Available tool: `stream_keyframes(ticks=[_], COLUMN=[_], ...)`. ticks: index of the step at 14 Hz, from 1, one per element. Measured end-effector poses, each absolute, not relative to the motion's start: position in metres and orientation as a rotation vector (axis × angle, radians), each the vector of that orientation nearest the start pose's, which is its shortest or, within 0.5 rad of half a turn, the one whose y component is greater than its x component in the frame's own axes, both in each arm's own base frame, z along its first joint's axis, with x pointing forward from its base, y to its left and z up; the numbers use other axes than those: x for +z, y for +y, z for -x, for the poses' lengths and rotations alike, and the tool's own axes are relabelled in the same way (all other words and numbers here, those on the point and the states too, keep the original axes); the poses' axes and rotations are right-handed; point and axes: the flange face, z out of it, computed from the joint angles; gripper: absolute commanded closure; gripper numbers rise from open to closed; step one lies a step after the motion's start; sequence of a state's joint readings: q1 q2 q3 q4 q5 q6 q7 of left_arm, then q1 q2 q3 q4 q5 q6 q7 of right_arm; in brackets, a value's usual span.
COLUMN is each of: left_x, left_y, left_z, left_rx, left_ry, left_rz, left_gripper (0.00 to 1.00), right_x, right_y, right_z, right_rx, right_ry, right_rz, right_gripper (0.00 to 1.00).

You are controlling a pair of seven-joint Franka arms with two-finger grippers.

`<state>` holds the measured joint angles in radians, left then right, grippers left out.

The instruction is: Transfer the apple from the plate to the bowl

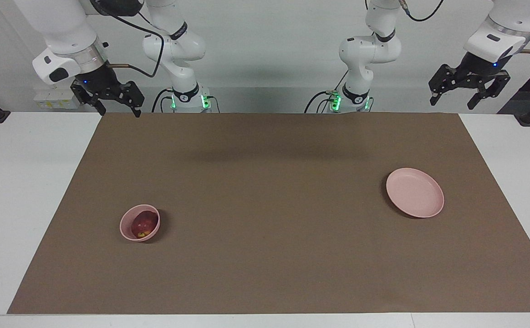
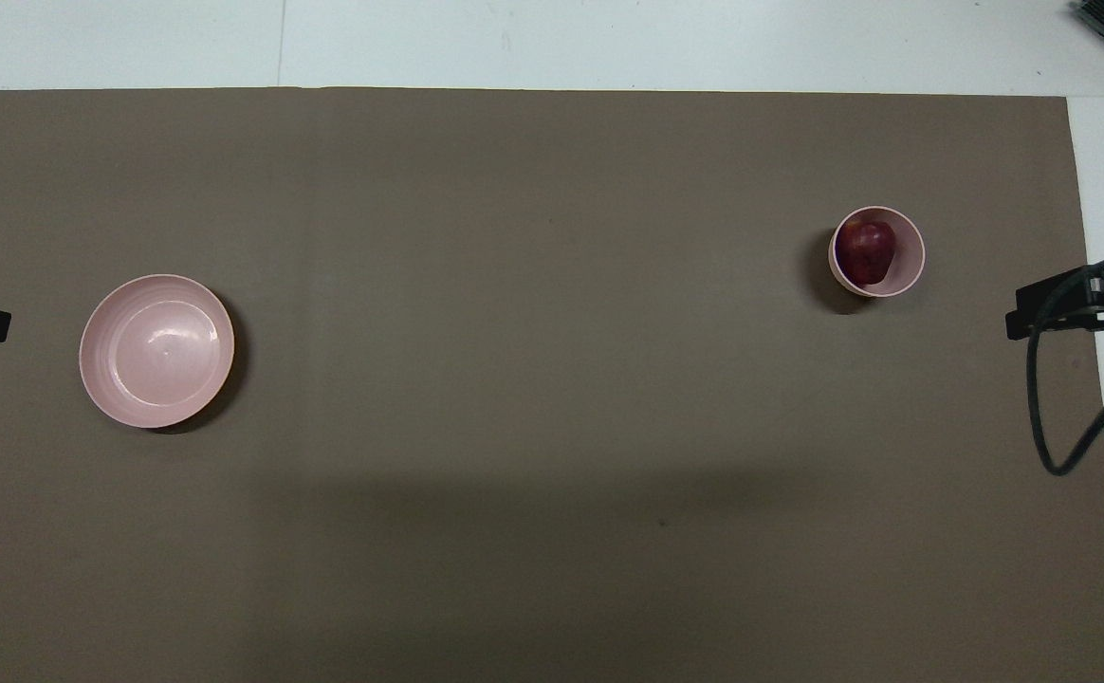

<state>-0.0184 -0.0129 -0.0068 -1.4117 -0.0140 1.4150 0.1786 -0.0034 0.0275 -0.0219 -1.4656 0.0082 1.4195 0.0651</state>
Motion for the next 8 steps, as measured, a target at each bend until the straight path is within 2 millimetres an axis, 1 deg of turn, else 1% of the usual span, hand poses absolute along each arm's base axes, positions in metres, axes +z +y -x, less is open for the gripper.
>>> stream_keyframes(ticks=[8], left_x=[0.6914], left_y=[-0.0151], left_z=[-0.5322], left_rx=[-0.027], left_ry=[0.324], left_rz=[3.137], left_gripper=[0.0], right_x=[0.6458], right_y=[-0.0126], right_z=[-0.5473], right_rx=[0.115], right_ry=[0.14], right_rz=[3.13], right_gripper=[0.0])
